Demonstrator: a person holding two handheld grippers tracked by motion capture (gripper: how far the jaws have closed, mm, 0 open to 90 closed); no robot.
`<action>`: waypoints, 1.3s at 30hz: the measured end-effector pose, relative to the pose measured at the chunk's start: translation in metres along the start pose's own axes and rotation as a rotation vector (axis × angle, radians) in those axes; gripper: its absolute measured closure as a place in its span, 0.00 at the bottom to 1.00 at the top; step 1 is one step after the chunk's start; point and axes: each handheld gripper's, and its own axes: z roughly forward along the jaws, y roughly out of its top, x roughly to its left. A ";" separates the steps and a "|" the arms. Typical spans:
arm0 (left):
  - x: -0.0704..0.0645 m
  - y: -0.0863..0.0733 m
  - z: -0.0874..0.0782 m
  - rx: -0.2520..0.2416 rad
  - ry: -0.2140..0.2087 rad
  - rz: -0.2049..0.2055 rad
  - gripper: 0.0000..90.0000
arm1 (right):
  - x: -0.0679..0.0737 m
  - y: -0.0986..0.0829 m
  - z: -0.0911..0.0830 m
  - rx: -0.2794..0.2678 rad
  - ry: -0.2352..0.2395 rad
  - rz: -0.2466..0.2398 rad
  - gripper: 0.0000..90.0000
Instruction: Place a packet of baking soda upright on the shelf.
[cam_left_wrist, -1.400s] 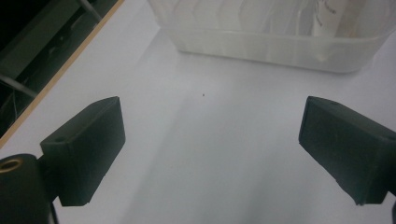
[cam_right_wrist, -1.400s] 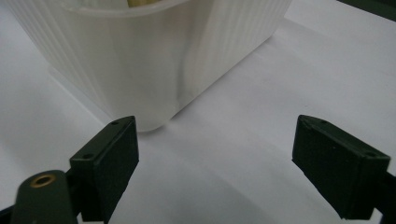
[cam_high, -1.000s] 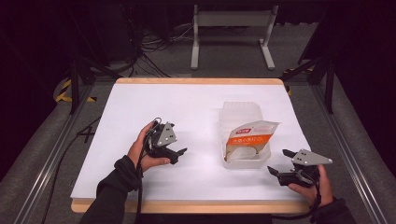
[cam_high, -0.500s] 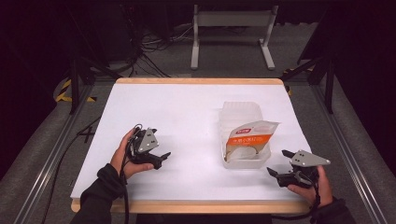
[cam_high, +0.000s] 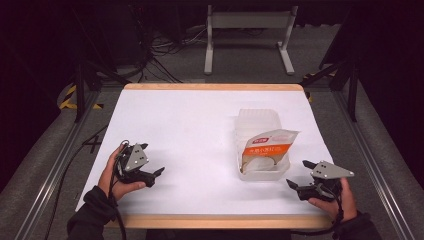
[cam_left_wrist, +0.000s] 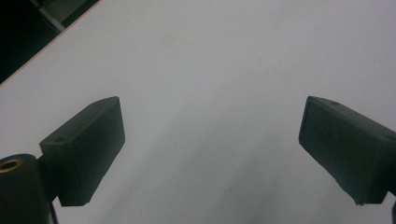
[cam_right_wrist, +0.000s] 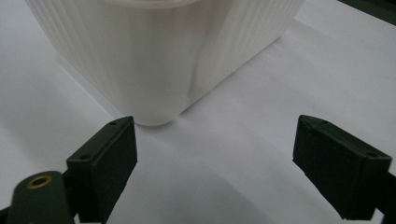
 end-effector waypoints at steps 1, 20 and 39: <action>0.001 -0.003 -0.003 0.000 0.004 -0.004 0.09 | 0.000 0.000 0.000 0.000 -0.003 -0.001 0.16; 0.008 -0.053 -0.032 0.009 0.033 -0.111 0.08 | -0.004 -0.002 -0.002 -0.014 -0.019 0.008 0.14; 0.015 -0.084 -0.057 -0.102 0.042 -0.280 0.07 | -0.011 -0.005 -0.004 -0.028 -0.042 0.035 0.14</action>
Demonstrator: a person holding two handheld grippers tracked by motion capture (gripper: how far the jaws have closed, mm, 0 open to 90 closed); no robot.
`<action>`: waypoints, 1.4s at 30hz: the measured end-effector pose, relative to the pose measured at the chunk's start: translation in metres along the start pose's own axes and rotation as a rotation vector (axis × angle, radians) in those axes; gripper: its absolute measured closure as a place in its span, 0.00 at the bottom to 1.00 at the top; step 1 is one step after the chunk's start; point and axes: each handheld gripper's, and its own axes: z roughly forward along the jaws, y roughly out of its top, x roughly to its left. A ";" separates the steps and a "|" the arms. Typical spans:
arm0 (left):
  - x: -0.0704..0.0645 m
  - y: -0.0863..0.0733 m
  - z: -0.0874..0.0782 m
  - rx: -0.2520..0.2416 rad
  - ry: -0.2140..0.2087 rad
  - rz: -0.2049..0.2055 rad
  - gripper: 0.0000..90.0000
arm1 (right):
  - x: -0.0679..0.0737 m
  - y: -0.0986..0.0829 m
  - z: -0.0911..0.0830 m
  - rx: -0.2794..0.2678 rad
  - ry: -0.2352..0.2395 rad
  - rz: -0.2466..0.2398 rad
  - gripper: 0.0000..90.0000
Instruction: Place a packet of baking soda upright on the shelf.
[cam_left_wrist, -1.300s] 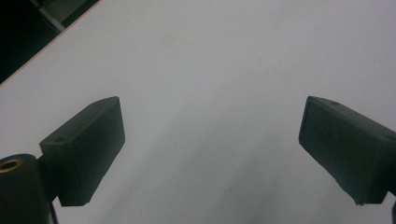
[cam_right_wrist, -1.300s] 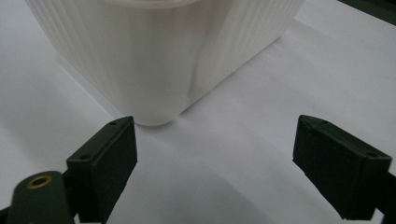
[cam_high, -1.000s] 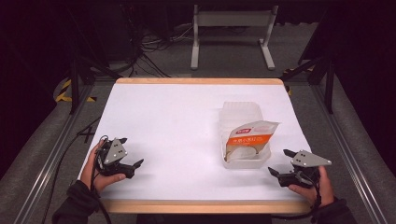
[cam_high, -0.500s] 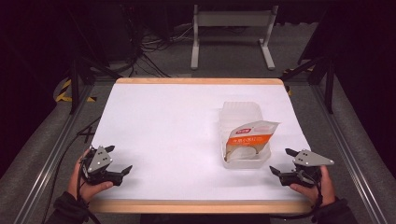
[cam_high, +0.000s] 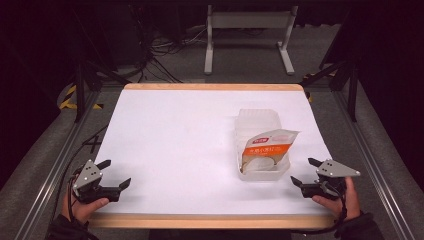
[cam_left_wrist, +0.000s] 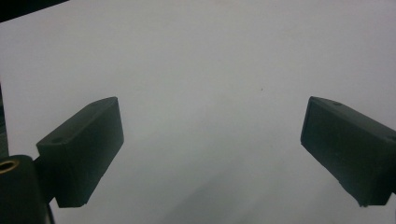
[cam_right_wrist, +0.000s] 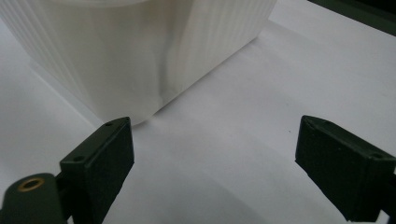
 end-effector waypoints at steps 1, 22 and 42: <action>-0.001 0.000 0.000 -0.001 -0.001 0.003 0.07 | 0.000 0.000 -0.001 -0.003 -0.003 0.000 0.14; -0.018 0.011 0.015 0.008 -0.038 0.003 0.06 | 0.000 0.001 0.001 -0.004 -0.007 0.012 0.14; -0.015 0.011 0.017 0.008 0.001 0.012 0.06 | -0.002 -0.001 -0.002 -0.011 -0.023 0.018 0.14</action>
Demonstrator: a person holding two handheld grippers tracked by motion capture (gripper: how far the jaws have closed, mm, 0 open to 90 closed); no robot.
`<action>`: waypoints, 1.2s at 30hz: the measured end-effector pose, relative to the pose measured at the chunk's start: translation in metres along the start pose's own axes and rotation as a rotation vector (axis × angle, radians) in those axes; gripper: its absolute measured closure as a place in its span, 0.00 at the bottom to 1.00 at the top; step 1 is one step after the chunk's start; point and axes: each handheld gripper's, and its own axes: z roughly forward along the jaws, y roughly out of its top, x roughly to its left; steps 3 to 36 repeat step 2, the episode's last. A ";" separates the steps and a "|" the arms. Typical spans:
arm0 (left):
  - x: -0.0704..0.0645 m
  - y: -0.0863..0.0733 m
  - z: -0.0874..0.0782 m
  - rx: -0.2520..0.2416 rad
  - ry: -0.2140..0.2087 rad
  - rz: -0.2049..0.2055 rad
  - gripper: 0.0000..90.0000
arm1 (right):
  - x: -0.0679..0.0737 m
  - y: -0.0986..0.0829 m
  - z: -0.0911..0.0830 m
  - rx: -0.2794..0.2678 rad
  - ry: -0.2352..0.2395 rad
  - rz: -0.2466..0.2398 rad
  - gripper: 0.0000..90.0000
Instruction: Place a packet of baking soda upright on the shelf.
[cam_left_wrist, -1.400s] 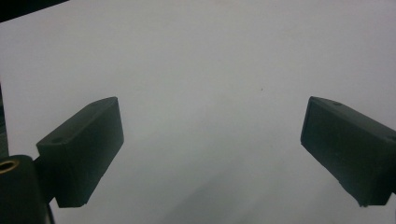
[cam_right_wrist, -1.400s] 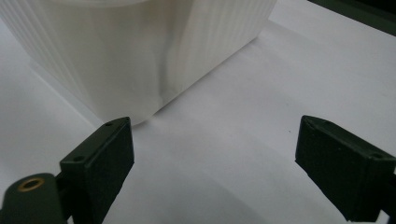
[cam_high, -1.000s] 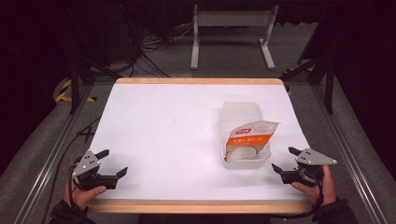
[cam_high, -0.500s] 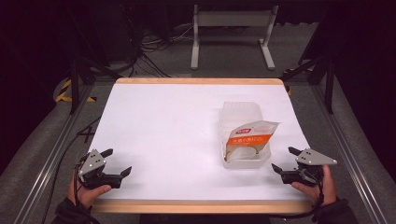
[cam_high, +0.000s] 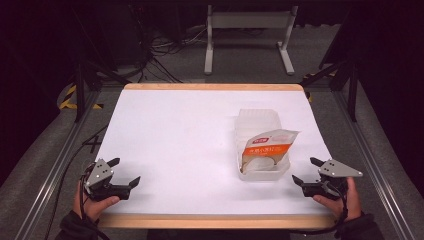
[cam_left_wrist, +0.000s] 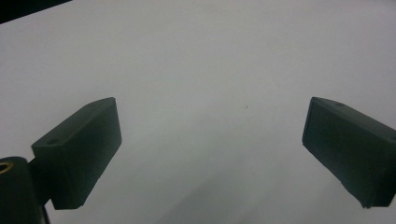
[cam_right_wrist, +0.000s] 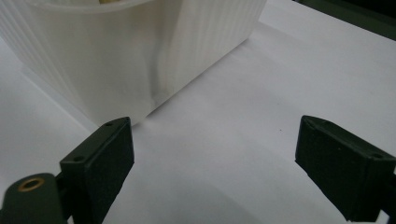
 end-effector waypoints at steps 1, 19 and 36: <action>0.000 0.000 0.000 0.001 0.002 0.000 0.06 | 0.000 0.000 0.000 0.001 0.001 0.004 0.14; 0.000 0.000 0.000 0.003 0.004 0.002 0.06 | 0.000 0.000 0.001 0.002 0.003 0.003 0.14; 0.000 0.000 0.000 0.003 0.004 0.002 0.06 | 0.000 0.000 0.001 0.002 0.003 0.003 0.14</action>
